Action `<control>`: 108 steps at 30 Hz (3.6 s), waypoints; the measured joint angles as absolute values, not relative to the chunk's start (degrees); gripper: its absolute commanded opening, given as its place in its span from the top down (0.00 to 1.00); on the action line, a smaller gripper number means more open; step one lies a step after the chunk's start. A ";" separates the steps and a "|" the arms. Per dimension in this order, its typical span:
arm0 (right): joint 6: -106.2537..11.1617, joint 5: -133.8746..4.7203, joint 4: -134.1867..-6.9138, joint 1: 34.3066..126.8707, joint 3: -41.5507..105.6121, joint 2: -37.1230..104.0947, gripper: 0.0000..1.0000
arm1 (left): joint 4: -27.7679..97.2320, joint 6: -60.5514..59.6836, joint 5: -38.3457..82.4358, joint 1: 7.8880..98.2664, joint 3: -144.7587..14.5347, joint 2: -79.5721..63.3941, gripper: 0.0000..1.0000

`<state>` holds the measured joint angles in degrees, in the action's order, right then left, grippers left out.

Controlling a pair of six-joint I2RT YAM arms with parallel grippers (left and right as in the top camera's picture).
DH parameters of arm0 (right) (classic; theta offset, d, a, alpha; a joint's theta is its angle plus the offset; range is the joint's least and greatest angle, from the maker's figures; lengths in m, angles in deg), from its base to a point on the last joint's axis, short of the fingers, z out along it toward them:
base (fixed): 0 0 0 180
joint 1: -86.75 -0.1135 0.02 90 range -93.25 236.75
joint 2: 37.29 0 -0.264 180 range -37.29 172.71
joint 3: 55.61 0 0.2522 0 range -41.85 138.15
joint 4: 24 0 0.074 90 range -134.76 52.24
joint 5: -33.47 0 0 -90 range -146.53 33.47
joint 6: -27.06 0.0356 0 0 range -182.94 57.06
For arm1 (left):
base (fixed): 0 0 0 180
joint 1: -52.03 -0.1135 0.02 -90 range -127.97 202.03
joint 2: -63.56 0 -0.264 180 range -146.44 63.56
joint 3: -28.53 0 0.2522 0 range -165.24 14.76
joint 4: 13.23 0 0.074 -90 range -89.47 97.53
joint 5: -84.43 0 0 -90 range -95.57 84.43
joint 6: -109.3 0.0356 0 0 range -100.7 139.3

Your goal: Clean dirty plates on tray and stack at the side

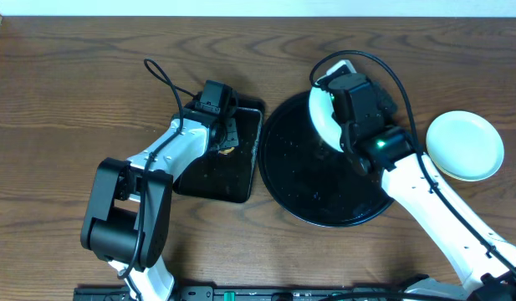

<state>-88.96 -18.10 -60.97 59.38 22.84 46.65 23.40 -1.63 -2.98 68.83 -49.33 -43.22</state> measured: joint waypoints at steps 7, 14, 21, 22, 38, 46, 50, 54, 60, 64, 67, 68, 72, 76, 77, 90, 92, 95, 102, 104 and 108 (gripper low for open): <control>-88.68 -15.80 -60.62 59.55 22.84 46.65 0.99 | 23.40 -1.63 -2.98 68.83 -49.33 -43.22 0.90; -75.72 -19.34 -64.20 67.84 22.88 46.65 0.99 | 23.51 -1.63 -2.96 68.83 -49.33 -43.22 0.90; -61.12 -29.60 -69.21 85.91 22.93 46.65 0.99 | 23.73 -0.79 -2.98 68.83 -49.33 -43.22 0.92; -59.44 -31.02 -69.77 88.75 22.93 46.65 0.99 | 23.77 -0.25 -2.96 68.83 -49.33 -43.22 0.92; -51.00 -40.26 -71.15 116.03 22.93 49.47 0.98 | 25.06 3.62 -2.96 68.83 -49.33 -43.22 0.92; -50.17 -47.04 -67.57 117.80 22.93 53.47 0.69 | 25.61 7.47 -2.98 68.83 -49.33 -43.22 0.85; -50.39 -54.71 -67.46 117.67 22.93 53.47 0.67 | 26.02 12.30 -2.94 68.83 -49.33 -43.22 0.51; -51.24 -61.72 -68.35 116.58 22.93 53.47 0.67 | 25.87 14.26 -2.98 68.83 -49.33 -43.22 0.44; -52.16 -66.60 -71.76 112.84 22.93 53.47 0.67 | 24.73 15.27 -3.02 68.83 -49.33 -43.22 0.93; -53.64 -67.65 -73.62 109.49 22.93 53.47 0.67 | 23.81 15.90 -2.98 68.83 -49.33 -43.22 0.48; -55.02 -68.09 -74.54 106.78 22.93 53.47 0.68 | 22.74 16.14 -2.98 68.83 -49.33 -43.22 0.35; -55.39 -68.26 -74.65 105.95 22.93 53.47 0.68 | 22.39 16.14 -2.98 68.83 -49.33 -43.22 0.53; -56.14 -68.54 -74.82 103.46 22.93 53.47 0.68 | 20.32 16.17 -2.98 68.74 -49.33 -43.22 0.75; -56.44 -68.61 -74.91 101.87 22.93 53.47 0.69 | 16.58 16.32 -2.98 68.72 -49.31 -43.22 0.38; -56.49 -68.63 -75.00 101.71 22.93 53.47 0.70 | 15.64 16.28 -2.98 68.69 -49.31 -43.22 0.38; -57.10 -68.59 -76.97 101.08 22.93 53.47 0.70 | 14.63 16.21 -2.98 68.63 -49.31 -42.79 0.57; -57.93 -68.65 -77.56 100.62 22.93 53.47 0.70 | 14.81 16.47 -2.96 68.63 -49.31 -41.85 0.50; -60.44 -69.68 -78.28 99.46 22.93 53.47 0.69 | 14.88 16.36 -3.00 68.63 -49.27 -38.28 0.44; -67.96 -74.42 -78.50 92.73 23.21 53.47 0.49 | 15.40 15.90 -2.98 68.15 -49.27 -27.75 0.40; -70.34 -75.14 -81.14 90.30 23.95 53.50 0.01 | 18.68 14.07 -2.98 67.21 -49.29 -26.22 0.38; -72.83 -74.14 -87.54 86.50 25.31 53.50 0.01 | 30.31 9.92 -3.00 63.80 -49.16 -24.56 0.27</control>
